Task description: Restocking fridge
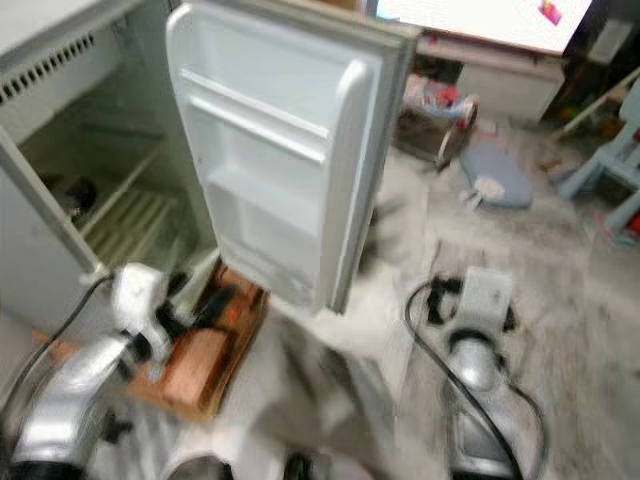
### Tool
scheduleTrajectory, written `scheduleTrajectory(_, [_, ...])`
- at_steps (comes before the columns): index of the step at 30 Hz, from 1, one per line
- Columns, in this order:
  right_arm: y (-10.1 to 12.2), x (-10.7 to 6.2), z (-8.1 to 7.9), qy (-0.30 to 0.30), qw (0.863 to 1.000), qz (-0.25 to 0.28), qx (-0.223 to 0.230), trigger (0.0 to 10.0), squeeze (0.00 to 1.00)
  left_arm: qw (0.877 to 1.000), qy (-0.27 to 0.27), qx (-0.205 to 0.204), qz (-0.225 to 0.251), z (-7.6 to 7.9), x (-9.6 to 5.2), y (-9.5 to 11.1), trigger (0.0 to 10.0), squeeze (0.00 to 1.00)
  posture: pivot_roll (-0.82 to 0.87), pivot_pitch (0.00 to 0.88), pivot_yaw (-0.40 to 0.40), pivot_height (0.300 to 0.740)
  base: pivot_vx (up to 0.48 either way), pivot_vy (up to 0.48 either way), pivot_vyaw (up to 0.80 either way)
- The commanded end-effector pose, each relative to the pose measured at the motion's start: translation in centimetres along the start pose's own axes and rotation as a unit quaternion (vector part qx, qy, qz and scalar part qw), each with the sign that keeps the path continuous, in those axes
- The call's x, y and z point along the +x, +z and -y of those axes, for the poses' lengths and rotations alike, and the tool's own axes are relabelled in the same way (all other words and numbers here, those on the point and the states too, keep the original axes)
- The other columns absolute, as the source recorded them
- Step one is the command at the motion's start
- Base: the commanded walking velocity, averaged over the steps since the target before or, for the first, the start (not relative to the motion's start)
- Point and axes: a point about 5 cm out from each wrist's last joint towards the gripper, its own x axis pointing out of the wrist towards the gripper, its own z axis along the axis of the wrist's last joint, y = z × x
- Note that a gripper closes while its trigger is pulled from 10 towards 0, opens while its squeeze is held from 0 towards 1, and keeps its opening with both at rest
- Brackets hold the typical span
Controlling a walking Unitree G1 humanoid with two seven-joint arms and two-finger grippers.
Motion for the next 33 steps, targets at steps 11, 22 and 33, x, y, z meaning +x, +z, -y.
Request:
scheduleTrajectory(11, [2.1, 1.3, -2.0, 0.041, 0.998, 0.037, 0.009, 10.0, 0.00, 0.999, 0.029, 0.013, 0.028, 0.2, 0.7, 1.7, 10.0, 0.00, 0.10, 0.060, -0.058, 0.740, 0.000, -0.442, 0.00])
scheduleTrajectory(22, [1.3, 1.3, -2.0, 0.037, 0.999, 0.024, 0.005, 10.0, 0.00, 1.000, 0.025, 0.010, 0.014, 0.3, 0.3, 0.6, 10.0, 0.00, 0.09, 0.054, -0.052, 0.740, 0.281, -0.344, -0.33])
scheduleTrajectory(33, [1.3, 1.7, -2.9, 0.045, 0.999, 0.029, 0.009, 10.0, 0.00, 1.000, 0.015, 0.021, 0.005, 0.4, 0.6, 0.2, 10.0, 0.00, 0.11, 0.033, -0.045, 0.740, 0.476, 0.000, -0.33])
